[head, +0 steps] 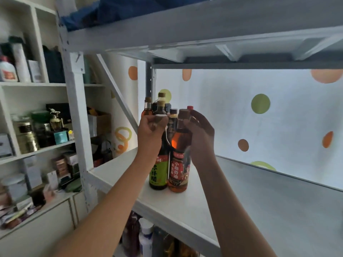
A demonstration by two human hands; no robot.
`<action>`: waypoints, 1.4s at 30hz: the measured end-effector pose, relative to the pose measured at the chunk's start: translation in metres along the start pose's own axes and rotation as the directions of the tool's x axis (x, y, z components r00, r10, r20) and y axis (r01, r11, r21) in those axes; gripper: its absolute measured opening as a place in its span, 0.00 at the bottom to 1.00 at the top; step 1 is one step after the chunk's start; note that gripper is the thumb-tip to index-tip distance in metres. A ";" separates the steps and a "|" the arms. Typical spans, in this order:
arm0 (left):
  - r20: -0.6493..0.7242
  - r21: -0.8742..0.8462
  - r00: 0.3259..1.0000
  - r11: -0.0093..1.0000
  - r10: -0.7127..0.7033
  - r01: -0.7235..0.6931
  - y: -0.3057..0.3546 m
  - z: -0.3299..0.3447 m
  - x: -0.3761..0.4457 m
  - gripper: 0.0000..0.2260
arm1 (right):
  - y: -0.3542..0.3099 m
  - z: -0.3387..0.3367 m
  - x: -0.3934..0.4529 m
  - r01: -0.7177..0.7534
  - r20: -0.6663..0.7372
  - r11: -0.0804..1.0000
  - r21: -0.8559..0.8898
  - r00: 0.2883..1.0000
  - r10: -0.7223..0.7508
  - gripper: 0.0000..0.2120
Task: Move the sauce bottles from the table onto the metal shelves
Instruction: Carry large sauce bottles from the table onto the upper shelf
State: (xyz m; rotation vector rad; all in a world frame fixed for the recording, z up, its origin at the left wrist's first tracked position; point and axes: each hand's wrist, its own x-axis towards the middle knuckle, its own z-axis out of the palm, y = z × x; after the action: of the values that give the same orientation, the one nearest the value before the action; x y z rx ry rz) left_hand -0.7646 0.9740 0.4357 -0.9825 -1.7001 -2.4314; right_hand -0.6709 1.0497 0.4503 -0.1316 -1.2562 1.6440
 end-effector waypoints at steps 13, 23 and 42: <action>0.407 0.234 0.913 0.967 -0.006 -0.098 -0.068 -0.044 -0.048 0.35 | 0.066 -0.024 -0.039 0.015 0.081 0.894 -0.447 0.996 0.024 0.27; 0.284 0.632 0.958 0.759 -0.035 -0.159 -0.100 -0.069 -0.068 0.37 | 0.080 -0.060 -0.073 -0.034 0.097 0.682 -0.730 0.983 0.153 0.43; 0.321 0.655 0.939 0.745 -0.122 -0.126 -0.132 -0.029 0.023 0.32 | 0.113 -0.052 0.005 -0.073 -0.055 0.338 -0.938 0.996 0.064 0.21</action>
State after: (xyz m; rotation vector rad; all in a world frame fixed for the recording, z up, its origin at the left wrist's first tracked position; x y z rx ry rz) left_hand -0.8433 1.0108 0.3298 -1.3037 -2.4046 -1.4378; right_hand -0.7141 1.0947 0.3426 -0.9330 -2.0989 0.7221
